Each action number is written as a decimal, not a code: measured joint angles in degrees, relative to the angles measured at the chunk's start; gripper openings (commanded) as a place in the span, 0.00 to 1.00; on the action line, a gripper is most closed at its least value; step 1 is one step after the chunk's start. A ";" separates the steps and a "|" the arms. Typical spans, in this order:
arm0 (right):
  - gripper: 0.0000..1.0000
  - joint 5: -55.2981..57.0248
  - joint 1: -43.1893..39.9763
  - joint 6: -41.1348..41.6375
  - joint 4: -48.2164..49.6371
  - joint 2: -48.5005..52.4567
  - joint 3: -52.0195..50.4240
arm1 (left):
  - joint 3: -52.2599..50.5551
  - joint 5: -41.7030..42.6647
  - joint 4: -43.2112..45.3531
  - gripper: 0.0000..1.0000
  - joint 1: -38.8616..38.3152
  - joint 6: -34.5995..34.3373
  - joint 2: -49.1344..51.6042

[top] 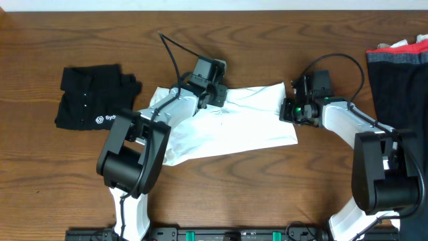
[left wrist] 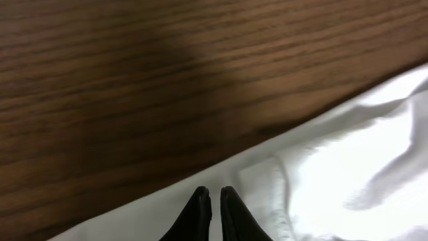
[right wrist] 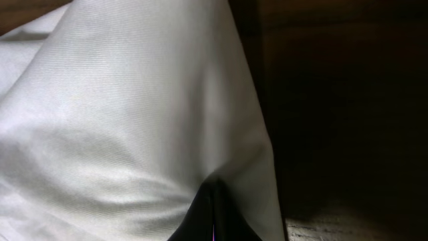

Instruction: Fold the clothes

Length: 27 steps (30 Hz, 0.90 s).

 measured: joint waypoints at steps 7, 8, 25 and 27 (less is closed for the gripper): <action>0.07 -0.24 0.02 0.02 -0.22 0.07 0.13 | 0.00 6.19 -0.02 0.41 0.13 -0.66 -0.42; 0.07 -0.28 0.02 0.00 -0.22 0.07 0.13 | 0.00 7.06 -0.02 0.41 0.02 -0.94 -0.50; 0.06 -0.28 0.02 0.00 -0.24 0.07 0.13 | 0.00 9.84 -0.24 0.29 -3.52 -1.92 -0.57; 0.06 -0.28 0.02 0.02 -0.24 0.07 0.13 | 0.00 9.86 -0.22 0.25 -3.96 -1.95 -0.57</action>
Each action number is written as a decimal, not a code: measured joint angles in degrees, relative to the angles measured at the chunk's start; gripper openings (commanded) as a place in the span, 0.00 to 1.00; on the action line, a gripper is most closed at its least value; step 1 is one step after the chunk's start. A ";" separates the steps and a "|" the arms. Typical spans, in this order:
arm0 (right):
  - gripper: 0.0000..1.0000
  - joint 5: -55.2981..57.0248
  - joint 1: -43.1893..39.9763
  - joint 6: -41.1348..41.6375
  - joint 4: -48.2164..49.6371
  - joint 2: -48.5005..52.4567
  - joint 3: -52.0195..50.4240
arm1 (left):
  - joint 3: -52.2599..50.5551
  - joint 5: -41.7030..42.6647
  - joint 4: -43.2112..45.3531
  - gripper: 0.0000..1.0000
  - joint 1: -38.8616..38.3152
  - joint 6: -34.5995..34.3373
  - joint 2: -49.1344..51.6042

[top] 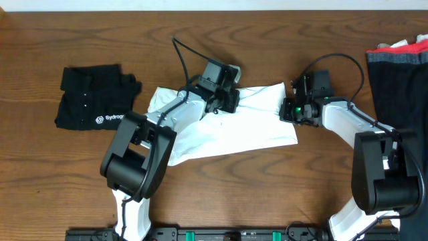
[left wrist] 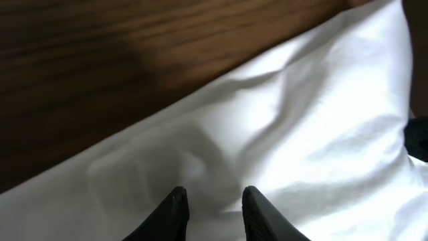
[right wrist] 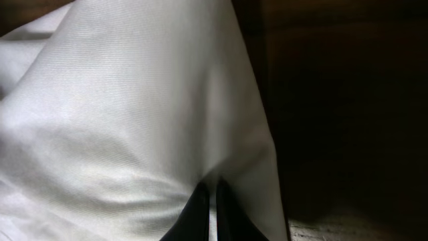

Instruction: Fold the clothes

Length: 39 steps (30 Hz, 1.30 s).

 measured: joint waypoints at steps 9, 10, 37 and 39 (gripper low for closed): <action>0.06 0.00 0.00 0.00 0.00 0.02 0.00 | 0.00 -1.16 -1.11 0.33 0.33 -0.02 0.00; 0.06 0.00 0.00 0.00 0.00 0.02 0.00 | 0.00 -1.62 -1.51 0.33 0.79 -0.17 0.00; 0.07 -0.02 -0.02 0.00 0.00 0.02 0.02 | 0.00 -3.15 -4.74 0.36 -1.53 -0.24 -0.13; 0.07 -0.02 -0.02 0.00 0.00 0.02 0.02 | 0.00 -3.26 -4.74 0.36 -0.92 -0.26 -0.13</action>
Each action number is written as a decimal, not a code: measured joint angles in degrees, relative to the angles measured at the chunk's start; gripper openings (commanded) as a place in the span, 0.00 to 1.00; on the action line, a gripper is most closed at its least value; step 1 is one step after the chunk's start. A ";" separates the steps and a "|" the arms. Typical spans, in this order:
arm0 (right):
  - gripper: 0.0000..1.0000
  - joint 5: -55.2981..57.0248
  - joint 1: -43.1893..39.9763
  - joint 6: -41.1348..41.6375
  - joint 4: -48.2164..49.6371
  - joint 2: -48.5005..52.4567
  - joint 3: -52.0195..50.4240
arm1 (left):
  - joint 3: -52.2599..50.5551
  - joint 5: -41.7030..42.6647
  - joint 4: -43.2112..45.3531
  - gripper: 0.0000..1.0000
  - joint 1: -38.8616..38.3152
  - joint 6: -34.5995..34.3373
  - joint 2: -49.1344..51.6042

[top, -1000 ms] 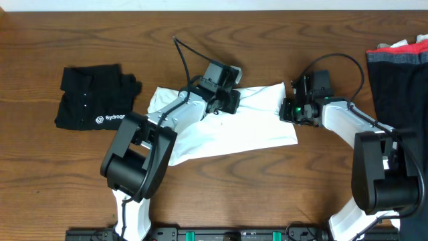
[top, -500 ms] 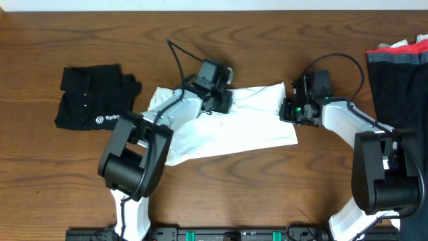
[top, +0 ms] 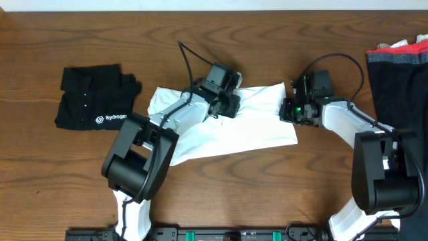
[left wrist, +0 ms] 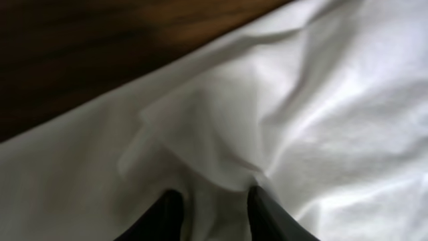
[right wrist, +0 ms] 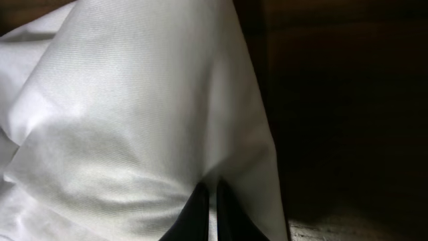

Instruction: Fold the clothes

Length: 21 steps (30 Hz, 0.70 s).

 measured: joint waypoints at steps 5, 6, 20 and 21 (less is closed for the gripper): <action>0.07 -0.07 0.02 0.00 0.00 0.00 0.00 | 0.00 0.11 0.61 0.38 1.18 -0.13 0.00; 0.07 -0.09 0.02 0.00 0.00 0.00 0.00 | 0.00 0.33 1.09 0.38 1.33 -0.37 -0.09; 0.08 -0.02 0.02 0.00 -0.02 0.02 0.02 | 0.00 3.45 3.54 0.38 1.38 -4.11 -1.90; 0.07 -0.02 0.02 0.00 -0.02 0.00 0.02 | 0.00 3.45 3.39 0.38 1.38 -4.13 -1.90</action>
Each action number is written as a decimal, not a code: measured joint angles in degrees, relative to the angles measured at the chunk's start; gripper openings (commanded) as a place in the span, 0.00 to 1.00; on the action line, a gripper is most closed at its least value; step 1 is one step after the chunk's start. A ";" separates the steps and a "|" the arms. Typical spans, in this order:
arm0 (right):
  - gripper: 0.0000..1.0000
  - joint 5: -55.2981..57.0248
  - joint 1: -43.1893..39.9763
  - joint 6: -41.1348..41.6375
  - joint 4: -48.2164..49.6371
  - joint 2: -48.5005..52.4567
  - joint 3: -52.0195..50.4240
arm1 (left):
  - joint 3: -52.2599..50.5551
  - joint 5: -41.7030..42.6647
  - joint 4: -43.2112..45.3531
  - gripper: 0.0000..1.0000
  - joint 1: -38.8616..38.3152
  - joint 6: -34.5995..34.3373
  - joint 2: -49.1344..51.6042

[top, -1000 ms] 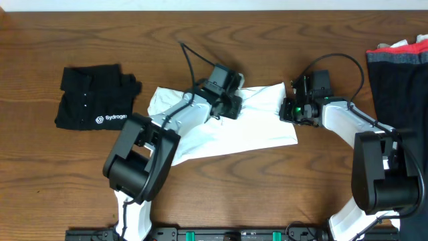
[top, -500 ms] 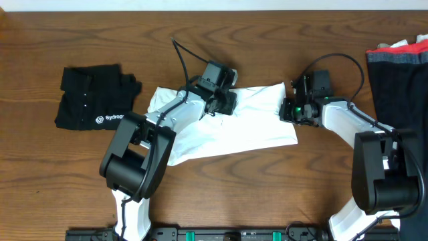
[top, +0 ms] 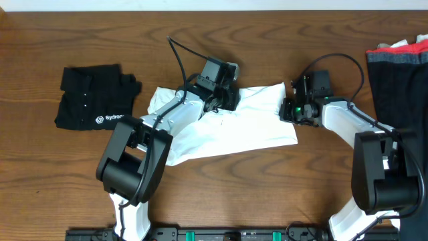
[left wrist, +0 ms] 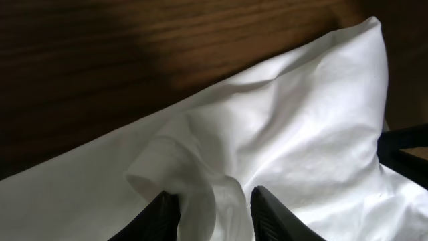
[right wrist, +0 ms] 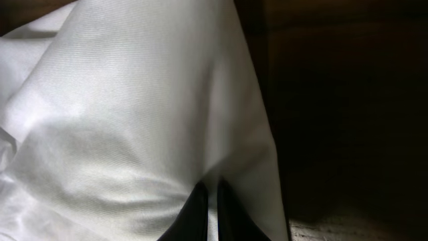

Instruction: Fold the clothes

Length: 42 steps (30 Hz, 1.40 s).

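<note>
A white garment [top: 231, 130] lies spread across the middle of the table. My left gripper [top: 219, 96] sits on its far edge. In the left wrist view this gripper [left wrist: 212, 215] is open, and a raised fold of white cloth [left wrist: 194, 171] bunches between the two fingers. My right gripper [top: 289, 108] is at the garment's far right corner. In the right wrist view it [right wrist: 209, 207] is shut on a thin layer of the white cloth [right wrist: 134, 114], which drapes up from the fingertips.
A folded black shirt [top: 93, 104] with white lettering lies at the left of the wooden table [top: 221, 194]. A pile of dark and red clothes [top: 400, 63] sits at the right edge. Both arms' cables loop over the far side.
My left gripper has shifted slightly back toward the garment's far edge. The fold between its open fingers now stands higher, and more bare wood shows beyond it. The right gripper has not moved.
My left gripper was shut near the garment's far edge, left of middle. It then stood open farther right over the cloth, then low on the cloth with a fold between its fingers, as now. The right gripper stayed pinched on the right corner throughout.
</note>
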 measured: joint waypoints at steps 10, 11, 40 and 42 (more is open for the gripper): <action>0.07 0.00 0.00 0.00 -0.02 0.02 0.00 | 0.00 -0.37 -0.76 0.26 -0.17 0.04 0.20; 0.08 0.02 0.00 0.00 -0.02 0.02 0.00 | 0.00 -0.83 -0.83 0.22 -0.20 -0.07 0.22; 0.08 0.02 0.00 0.00 -0.26 0.07 0.15 | 0.00 -4.61 -3.65 0.49 0.37 1.53 -3.10; 0.08 0.02 0.00 0.00 -0.26 0.07 0.17 | 0.00 -4.42 -3.76 0.49 -0.74 1.53 -2.95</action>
